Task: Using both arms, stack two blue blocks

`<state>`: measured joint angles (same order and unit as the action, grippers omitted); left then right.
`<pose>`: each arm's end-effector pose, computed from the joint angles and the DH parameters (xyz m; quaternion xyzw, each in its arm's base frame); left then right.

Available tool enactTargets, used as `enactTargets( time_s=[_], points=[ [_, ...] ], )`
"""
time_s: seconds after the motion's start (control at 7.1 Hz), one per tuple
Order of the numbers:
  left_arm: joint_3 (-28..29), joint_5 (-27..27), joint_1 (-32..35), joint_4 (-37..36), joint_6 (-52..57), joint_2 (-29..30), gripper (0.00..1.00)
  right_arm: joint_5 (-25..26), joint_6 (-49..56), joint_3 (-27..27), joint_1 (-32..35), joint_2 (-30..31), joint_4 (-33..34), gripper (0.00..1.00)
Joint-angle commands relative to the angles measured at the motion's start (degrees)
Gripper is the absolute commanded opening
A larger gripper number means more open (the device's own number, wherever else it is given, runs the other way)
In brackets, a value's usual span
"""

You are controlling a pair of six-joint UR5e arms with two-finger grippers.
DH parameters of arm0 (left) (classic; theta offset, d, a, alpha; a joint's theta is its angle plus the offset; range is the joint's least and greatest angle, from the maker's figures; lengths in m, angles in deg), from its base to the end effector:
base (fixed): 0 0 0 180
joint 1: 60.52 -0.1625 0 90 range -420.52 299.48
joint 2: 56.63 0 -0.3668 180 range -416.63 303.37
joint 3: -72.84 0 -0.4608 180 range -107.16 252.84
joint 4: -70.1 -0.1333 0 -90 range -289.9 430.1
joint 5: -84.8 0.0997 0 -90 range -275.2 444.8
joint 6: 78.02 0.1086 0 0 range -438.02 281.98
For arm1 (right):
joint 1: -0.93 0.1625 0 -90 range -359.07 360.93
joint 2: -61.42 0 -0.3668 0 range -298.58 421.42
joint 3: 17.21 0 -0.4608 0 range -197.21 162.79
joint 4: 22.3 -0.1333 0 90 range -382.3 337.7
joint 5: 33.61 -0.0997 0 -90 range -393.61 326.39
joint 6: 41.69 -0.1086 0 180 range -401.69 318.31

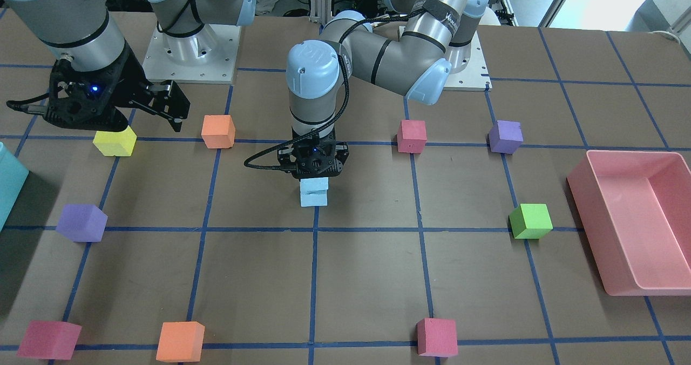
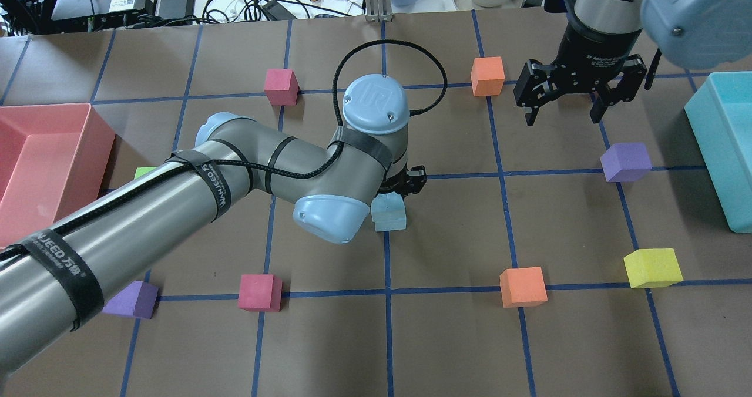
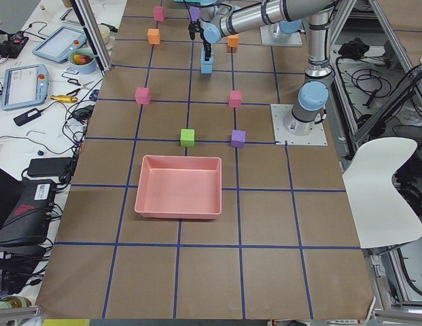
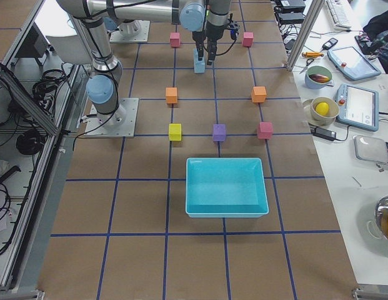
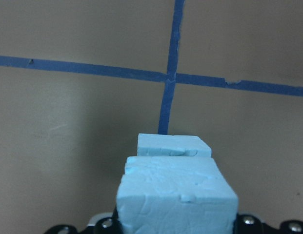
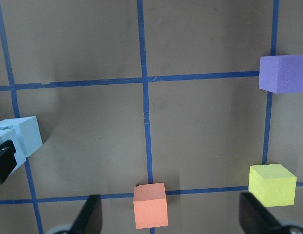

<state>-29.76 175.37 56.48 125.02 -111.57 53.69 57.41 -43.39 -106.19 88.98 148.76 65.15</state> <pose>-0.3983 -0.4905 0.1513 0.0572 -0.9982 0.0188 0.0052 0.1119 -0.5733 0.4001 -0.0315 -0.9988 -0.0366 0.0088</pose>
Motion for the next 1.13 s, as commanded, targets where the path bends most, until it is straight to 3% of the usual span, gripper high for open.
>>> enactTargets(
  time_s=[0.0,0.14,0.28,0.42,0.56,0.7,0.99],
  points=[
    [0.02,-0.3,-0.01,0.09,-0.03,0.16,0.0,-0.58,-2.52,0.21,0.2,0.55,0.35,1.0],
    [-0.15,-0.3,-0.01,0.01,0.06,0.34,0.0,-0.75,-2.43,0.3,0.55,0.9,0.35,1.0],
    [0.11,-0.3,-0.01,0.0,0.15,0.78,0.2,-1.02,-2.43,0.13,0.73,1.07,0.35,1.0],
    [0.2,-0.13,-0.01,-0.08,0.67,1.56,0.46,-1.02,-2.78,0.13,1.95,1.07,0.43,1.0],
    [0.29,0.05,-0.01,-0.87,0.33,1.83,0.8,-0.93,-3.3,0.13,2.83,0.99,0.44,1.0],
    [0.2,-0.04,-0.01,-1.22,0.06,2.1,1.0,-0.84,-3.22,0.13,2.84,1.07,0.44,1.0],
    [0.38,0.22,-0.19,-2.1,0.93,0.88,1.0,-0.93,-2.69,0.04,2.58,0.99,0.44,1.0]
  ],
)
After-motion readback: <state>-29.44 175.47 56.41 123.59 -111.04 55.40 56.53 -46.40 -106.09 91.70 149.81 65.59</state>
